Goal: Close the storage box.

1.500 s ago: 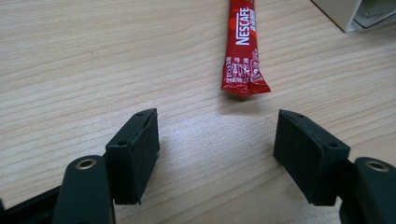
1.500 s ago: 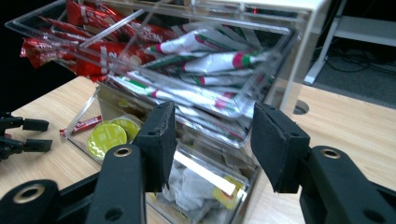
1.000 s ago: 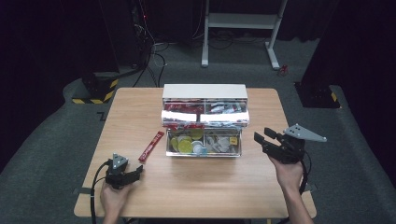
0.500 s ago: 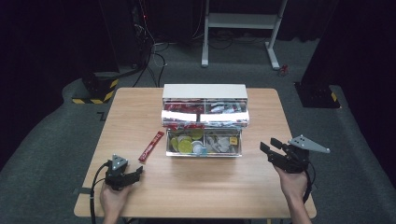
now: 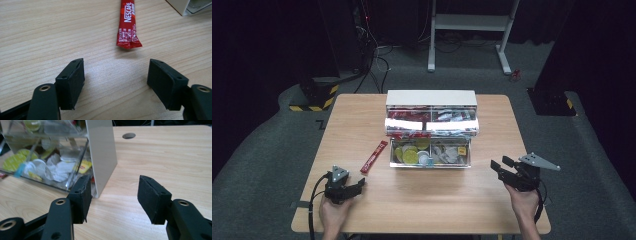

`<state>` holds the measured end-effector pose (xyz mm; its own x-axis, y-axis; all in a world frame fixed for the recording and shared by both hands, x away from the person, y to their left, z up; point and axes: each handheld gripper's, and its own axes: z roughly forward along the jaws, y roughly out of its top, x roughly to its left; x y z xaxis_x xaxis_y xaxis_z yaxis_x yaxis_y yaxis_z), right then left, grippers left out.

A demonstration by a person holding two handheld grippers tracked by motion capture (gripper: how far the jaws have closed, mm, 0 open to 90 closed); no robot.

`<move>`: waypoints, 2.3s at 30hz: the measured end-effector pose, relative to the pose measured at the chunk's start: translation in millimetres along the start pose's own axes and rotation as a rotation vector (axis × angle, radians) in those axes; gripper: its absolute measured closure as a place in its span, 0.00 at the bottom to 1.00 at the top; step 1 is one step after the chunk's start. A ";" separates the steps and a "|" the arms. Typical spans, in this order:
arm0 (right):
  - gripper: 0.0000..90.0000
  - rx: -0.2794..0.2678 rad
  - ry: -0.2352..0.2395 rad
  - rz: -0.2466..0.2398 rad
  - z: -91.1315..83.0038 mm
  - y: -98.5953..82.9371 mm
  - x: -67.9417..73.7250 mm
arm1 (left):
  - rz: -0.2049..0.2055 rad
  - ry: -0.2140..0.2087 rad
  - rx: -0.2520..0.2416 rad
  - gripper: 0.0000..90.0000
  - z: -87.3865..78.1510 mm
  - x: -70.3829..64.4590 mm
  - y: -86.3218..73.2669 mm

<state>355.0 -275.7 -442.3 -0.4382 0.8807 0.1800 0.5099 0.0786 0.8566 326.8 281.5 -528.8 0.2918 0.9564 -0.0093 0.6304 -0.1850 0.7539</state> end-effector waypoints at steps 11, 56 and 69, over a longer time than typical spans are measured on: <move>0.48 0.049 -0.066 -0.002 17.1 -19.2 -7.9 | 0.008 0.003 0.004 0.33 0.8 -0.2 0.8; 0.36 0.220 -0.288 -0.033 73.2 -47.3 -25.0 | 0.008 -0.002 0.005 0.32 1.9 -0.9 1.5; 0.33 0.220 -0.316 -0.006 72.1 -49.2 -20.3 | 0.005 -0.005 0.005 0.31 2.0 -1.1 1.3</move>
<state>392.2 -263.8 -523.0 -0.2089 0.9779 -0.0121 0.6702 0.1522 0.7264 328.8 279.8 -529.1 0.2988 0.9543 -0.0087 0.6325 -0.1911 0.7506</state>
